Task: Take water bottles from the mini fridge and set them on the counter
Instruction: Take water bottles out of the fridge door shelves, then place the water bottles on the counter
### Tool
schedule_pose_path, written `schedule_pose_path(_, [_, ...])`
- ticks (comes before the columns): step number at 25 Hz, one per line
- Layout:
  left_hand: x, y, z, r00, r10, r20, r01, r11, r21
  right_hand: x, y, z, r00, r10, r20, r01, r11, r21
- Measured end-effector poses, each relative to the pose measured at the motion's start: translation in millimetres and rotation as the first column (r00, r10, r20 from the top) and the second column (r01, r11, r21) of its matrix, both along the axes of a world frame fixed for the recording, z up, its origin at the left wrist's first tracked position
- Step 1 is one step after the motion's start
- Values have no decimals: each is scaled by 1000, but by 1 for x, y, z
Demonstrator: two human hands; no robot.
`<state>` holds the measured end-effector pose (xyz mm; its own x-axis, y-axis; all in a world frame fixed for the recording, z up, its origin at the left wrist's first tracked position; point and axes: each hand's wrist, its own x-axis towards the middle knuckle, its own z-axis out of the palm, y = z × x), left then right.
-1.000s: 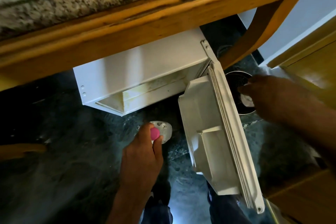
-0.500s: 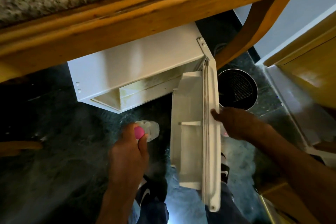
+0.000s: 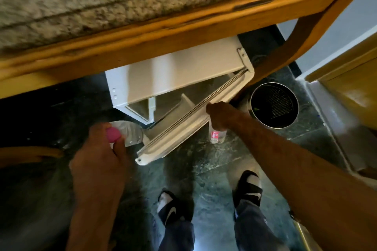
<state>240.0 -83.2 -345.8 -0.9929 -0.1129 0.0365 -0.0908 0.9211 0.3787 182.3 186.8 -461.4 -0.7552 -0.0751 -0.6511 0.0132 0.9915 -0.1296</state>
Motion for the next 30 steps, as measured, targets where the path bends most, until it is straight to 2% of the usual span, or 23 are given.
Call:
schedule_pose_path(4, [-18, 5, 18, 990, -64, -126, 67, 998, 18, -23, -19, -2, 995, -62, -75, 62, 998, -8])
schedule_pose_path(8, [-32, 31, 19, 981, -93, -170, 104, 993, 57, -41, -29, -4, 982, -129, -135, 124, 991, -39])
schedule_pose_path(12, [-37, 60, 11, 986, -138, -91, 147, 983, 107, -41, -30, 7, 986, -91, -137, 87, 996, -30])
schedule_pose_path(15, [-37, 76, 17, 982, -190, -18, 191, 975, 110, -30, -20, 39, 993, 24, -116, -31, 998, -52])
schedule_pose_path(17, [-37, 85, 38, 975, -221, 3, 221, 973, 71, -21, -9, 86, 989, 87, -118, -95, 993, -69])
schedule_pose_path(20, [-39, 100, 112, 962, -270, 33, 270, 963, -4, -8, 4, 196, 964, 148, -221, -179, 976, -127])
schedule_pose_path(25, [-44, 129, 284, 942, -326, -78, 322, 945, -63, 1, 12, 403, 909, 245, -336, -310, 938, -154])
schedule_pose_path(30, [-68, 140, 427, 926, -308, -217, 273, 945, -180, -24, 22, 551, 838, 240, -491, -337, 934, -119])
